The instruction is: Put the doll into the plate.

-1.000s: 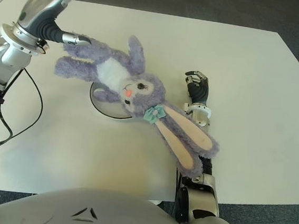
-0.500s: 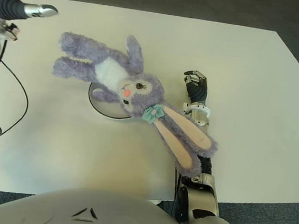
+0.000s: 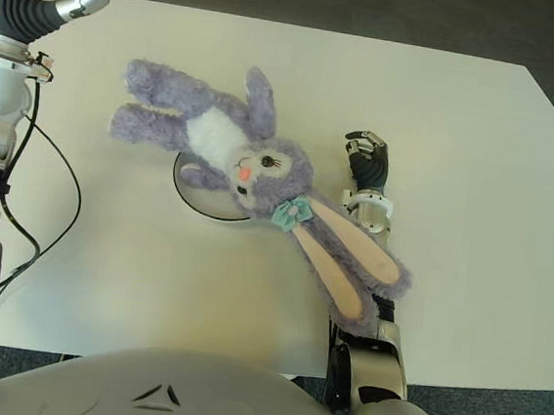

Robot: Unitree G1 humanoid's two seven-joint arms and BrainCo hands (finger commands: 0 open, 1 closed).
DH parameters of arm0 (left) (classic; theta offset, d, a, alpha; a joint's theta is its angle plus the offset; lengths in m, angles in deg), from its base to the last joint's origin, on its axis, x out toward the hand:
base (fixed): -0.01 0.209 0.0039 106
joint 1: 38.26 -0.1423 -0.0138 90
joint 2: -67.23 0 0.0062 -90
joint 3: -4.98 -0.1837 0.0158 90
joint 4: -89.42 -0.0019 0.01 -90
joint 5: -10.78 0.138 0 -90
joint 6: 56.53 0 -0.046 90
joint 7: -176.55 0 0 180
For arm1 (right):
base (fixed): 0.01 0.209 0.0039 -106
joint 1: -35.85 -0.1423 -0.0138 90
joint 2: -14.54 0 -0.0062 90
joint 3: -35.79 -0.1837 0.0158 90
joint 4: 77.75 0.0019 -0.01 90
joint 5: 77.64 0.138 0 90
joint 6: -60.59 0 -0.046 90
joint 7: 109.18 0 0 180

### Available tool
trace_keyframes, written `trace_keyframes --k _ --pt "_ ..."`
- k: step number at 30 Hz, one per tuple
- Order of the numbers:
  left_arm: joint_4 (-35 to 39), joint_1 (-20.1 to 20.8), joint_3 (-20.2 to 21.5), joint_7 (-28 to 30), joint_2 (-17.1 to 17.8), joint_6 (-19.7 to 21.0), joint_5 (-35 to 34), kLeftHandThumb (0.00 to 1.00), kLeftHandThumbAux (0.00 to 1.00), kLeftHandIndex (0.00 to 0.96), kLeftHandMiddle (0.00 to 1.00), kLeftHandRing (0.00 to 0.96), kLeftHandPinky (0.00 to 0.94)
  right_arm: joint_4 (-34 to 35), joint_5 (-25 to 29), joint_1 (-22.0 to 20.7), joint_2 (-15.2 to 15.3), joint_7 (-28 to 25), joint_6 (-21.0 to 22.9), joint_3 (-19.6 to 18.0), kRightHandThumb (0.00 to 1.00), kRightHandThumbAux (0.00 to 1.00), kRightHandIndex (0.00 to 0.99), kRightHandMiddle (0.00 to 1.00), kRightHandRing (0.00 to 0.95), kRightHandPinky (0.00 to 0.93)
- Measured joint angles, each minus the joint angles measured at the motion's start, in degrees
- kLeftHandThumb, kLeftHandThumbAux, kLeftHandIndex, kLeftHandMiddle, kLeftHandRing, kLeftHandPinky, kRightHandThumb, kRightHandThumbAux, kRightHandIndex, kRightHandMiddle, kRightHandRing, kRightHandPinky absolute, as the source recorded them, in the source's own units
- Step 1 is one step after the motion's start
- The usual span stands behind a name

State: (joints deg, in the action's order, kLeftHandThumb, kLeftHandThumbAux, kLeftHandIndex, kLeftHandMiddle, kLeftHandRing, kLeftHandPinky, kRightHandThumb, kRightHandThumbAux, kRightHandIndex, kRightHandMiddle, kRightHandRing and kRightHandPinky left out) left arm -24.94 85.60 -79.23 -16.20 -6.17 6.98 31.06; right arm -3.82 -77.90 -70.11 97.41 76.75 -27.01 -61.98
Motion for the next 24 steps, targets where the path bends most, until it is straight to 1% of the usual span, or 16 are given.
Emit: trace_keyframes --k 2,3,6,8,9,10,11,13,15,16,17,19,22,24 --pt "-0.9 0.4 0.2 -1.6 -1.3 1.2 -0.1 0.008 0.746 0.0 0.019 0.0 0.0 0.0 0.1 0.0 0.0 -0.3 0.0 0.0 0.718 0.713 0.44 0.883 0.9 0.899" --pt "-1.7 0.6 0.2 -2.5 -2.0 1.2 -0.1 0.005 0.784 0.0 0.042 0.017 0.004 0.0 0.1 0.0 0.0 -0.4 -0.1 0.0 0.718 0.713 0.44 0.883 0.9 0.899" --pt "-4.2 0.6 0.6 -4.8 -4.3 1.0 -0.9 0.001 0.839 0.006 0.079 0.047 0.029 0.0 0.2 0.1 -0.1 -0.6 -0.3 0.0 0.718 0.713 0.44 0.884 0.901 0.899" --pt "-5.2 0.0 0.7 -6.0 -5.7 0.9 -1.5 0.003 0.865 0.023 0.107 0.077 0.072 0.0 0.2 0.1 -0.2 -0.7 -0.5 0.0 0.718 0.713 0.44 0.884 0.902 0.898" --pt "-5.2 -0.5 0.7 -6.4 -6.5 0.9 -1.8 0.019 0.865 0.035 0.132 0.106 0.115 0.0 0.2 0.1 -0.2 -0.8 -0.5 0.0 0.718 0.713 0.44 0.884 0.902 0.898" --pt "-5.2 -1.0 0.7 -6.7 -7.2 0.9 -2.2 0.025 0.865 0.04 0.141 0.117 0.13 0.1 0.2 0.2 -0.2 -0.8 -0.5 0.0 0.718 0.713 0.44 0.884 0.902 0.898" --pt "-5.2 -1.6 0.7 -6.9 -7.9 1.0 -2.5 0.042 0.853 0.052 0.166 0.145 0.16 0.1 0.2 0.2 -0.2 -0.9 -0.5 0.0 0.718 0.713 0.44 0.884 0.901 0.899" --pt "-5.0 -2.6 0.7 -6.8 -9.5 1.2 -3.6 0.056 0.833 0.068 0.194 0.177 0.191 0.2 0.2 0.3 -0.3 -0.9 -0.5 0.0 0.718 0.712 0.44 0.884 0.899 0.899" --pt "-5.7 -3.2 0.7 -6.4 -11.1 1.3 -5.2 0.052 0.789 0.117 0.237 0.223 0.239 0.4 0.3 0.5 -0.3 -1.0 -0.5 0.0 0.718 0.712 0.44 0.885 0.9 0.901" --pt "-6.7 -3.2 0.7 -5.8 -11.8 1.3 -6.1 0.051 0.783 0.124 0.243 0.229 0.246 0.5 0.3 0.6 -0.3 -1.1 -0.5 0.0 0.718 0.712 0.441 0.885 0.9 0.901" --pt "-7.7 -3.2 0.7 -5.3 -12.2 1.3 -6.9 0.038 0.762 0.15 0.265 0.253 0.278 0.6 0.3 0.7 -0.4 -1.2 -0.5 0.0 0.718 0.712 0.441 0.886 0.901 0.903" --pt "-10.3 -3.0 0.7 -3.8 -12.6 1.1 -8.2 0.015 0.731 0.198 0.305 0.298 0.335 0.8 0.3 0.9 -0.4 -1.3 -0.6 0.0 0.719 0.712 0.441 0.886 0.901 0.904" --pt "-15.5 -2.1 1.0 -1.8 -12.7 0.2 -9.9 0.006 0.711 0.225 0.326 0.324 0.366 1.1 0.3 1.2 -0.5 -1.3 -0.6 0.0 0.719 0.712 0.441 0.886 0.901 0.903" --pt "-19.2 -1.1 1.4 -0.7 -12.8 -0.8 -11.1 0.002 0.687 0.268 0.364 0.37 0.416 1.3 0.3 1.3 -0.6 -1.3 -0.6 -0.1 0.719 0.711 0.441 0.885 0.897 0.898"
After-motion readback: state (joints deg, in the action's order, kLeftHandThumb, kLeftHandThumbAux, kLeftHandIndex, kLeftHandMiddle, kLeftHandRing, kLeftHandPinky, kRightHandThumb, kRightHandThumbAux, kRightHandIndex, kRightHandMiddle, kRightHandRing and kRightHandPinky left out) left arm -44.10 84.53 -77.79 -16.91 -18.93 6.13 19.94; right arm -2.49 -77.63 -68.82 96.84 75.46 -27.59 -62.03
